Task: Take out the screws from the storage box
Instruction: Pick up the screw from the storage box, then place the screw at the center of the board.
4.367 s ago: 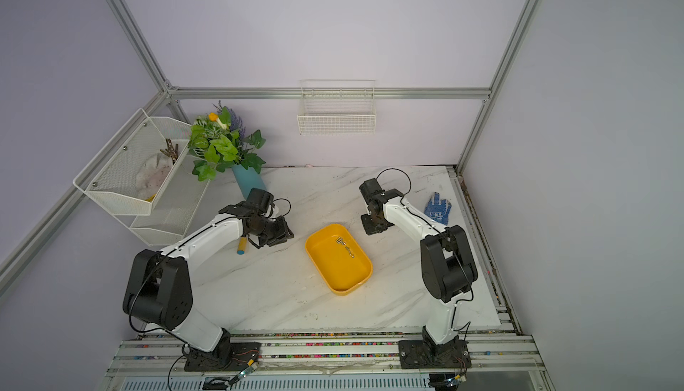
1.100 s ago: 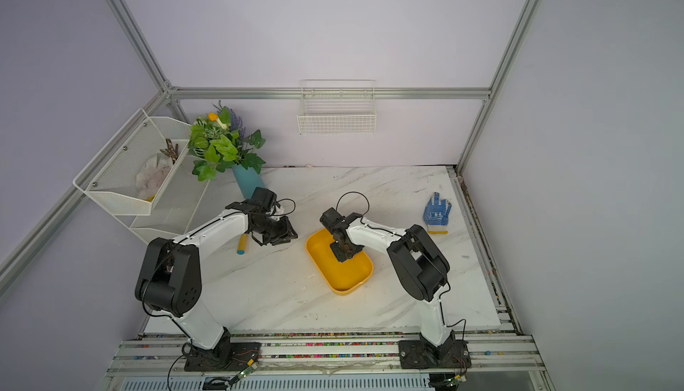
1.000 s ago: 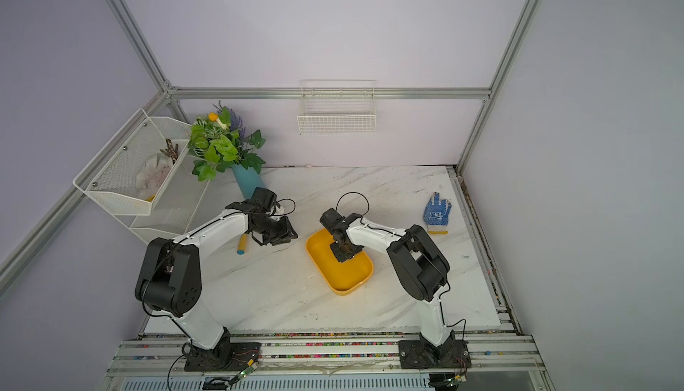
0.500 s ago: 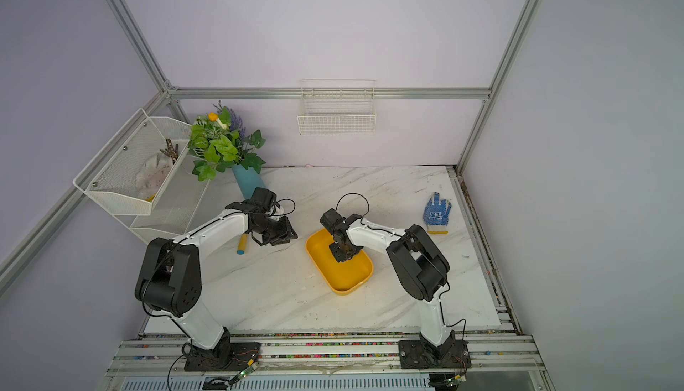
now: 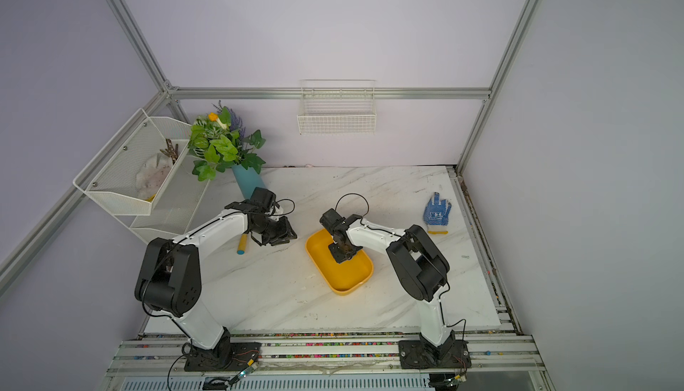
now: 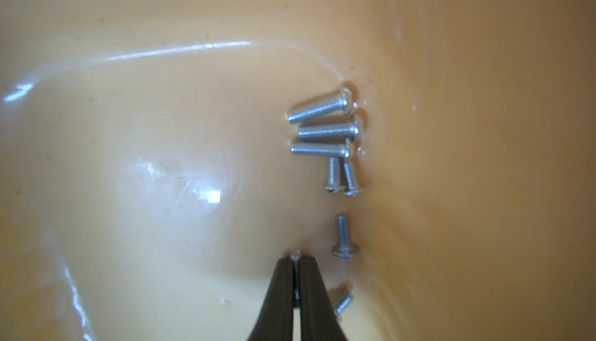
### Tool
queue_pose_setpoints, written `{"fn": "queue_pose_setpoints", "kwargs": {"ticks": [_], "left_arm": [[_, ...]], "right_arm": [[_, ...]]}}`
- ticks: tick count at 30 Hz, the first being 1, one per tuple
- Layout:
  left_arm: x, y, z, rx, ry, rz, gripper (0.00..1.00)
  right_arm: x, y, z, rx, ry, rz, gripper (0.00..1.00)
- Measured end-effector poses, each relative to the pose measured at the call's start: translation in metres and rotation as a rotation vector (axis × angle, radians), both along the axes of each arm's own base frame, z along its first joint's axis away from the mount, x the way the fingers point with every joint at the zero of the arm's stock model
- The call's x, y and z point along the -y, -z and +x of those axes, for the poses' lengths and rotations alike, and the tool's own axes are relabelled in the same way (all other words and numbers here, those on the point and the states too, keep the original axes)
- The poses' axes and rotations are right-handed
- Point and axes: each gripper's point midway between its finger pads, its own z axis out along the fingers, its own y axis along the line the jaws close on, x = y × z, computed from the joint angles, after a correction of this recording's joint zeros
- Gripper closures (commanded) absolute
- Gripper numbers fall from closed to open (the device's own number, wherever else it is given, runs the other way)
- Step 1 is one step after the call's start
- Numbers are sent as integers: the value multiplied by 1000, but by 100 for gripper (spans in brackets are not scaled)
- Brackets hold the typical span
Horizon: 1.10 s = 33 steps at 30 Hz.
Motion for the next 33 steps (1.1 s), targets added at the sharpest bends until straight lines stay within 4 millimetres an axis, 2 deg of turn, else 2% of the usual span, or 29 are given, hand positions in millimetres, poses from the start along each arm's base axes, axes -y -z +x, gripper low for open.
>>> {"fn": "queue_pose_setpoints", "kwargs": {"ticks": [9,13,19,23,27,30,33], "left_arm": [[0,-2,0,6,0,-1,63],[0,-4,0,11,-1,-3,63],[0,-7,0,17,-1,-5,63],[0,-7,1,18,-1,-5,63],[0,-7,1,18,0,-5,63],[0,-7,1,18,0,-6,63],[0,-7,1,19,-1,-6,63]], "right_arm": [[2,-9,-2,3,4,3,100],[1,-31,0,30,9,27,100],[4,-78,6,120,37,70,100],[18,-98,12,167,72,72,100],[47,-110,28,198,149,71,100],[77,-111,38,205,224,61,100],[108,-99,41,187,290,31,100]]}}
